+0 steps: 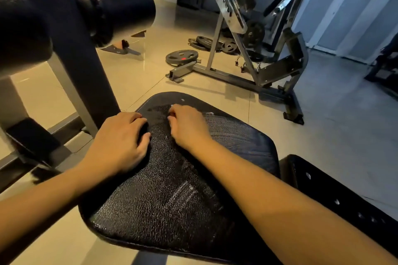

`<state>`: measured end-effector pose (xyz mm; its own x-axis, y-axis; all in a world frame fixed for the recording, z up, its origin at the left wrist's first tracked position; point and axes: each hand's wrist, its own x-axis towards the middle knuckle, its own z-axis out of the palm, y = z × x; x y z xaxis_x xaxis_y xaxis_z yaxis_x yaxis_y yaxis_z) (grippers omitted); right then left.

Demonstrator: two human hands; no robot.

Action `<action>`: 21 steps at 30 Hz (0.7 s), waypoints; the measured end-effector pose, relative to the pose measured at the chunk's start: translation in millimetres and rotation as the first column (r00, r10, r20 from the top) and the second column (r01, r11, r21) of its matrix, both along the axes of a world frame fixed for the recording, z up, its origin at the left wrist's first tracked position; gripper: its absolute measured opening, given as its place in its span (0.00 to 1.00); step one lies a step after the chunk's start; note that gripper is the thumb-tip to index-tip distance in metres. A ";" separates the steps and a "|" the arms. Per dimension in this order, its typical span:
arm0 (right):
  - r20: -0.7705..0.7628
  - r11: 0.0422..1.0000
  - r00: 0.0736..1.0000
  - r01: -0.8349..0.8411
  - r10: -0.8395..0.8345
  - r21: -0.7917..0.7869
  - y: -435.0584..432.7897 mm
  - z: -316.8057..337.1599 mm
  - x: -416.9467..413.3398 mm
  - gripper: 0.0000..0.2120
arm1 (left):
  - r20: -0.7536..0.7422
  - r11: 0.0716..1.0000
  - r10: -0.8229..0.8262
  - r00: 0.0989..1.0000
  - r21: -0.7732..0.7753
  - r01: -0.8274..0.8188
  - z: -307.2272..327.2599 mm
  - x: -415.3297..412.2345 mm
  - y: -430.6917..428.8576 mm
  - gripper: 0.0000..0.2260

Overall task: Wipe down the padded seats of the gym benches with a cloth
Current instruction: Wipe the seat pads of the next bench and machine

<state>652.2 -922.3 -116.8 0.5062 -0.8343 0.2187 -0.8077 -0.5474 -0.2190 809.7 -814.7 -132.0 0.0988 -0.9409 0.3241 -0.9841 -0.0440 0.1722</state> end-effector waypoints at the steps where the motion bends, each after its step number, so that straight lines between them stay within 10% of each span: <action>1: -0.012 0.999 0.999 -0.049 0.048 -0.025 3.8 -2.5 -6.0 0.13 | 0.009 1.000 0.009 1.000 0.015 -0.009 0.4 -0.5 0.0 0.25; 9: -0.080 0.863 0.861 0.493 -0.502 -0.110 -72.4 -9.1 -154.3 0.09 | 0.027 1.000 -0.001 1.000 0.025 0.001 -0.7 -4.5 2.0 0.22; 21: 0.033 0.997 0.997 0.071 -0.072 0.014 -45.8 3.7 47.3 0.09 | 0.015 0.998 0.038 0.999 0.046 -0.039 6.9 -8.9 4.9 0.23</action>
<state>699.5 -968.1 -113.0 0.4375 -0.8709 0.2236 -0.8367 -0.4854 -0.2534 800.8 -809.8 -125.1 0.1306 -0.9506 0.2815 -0.9839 -0.0893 0.1549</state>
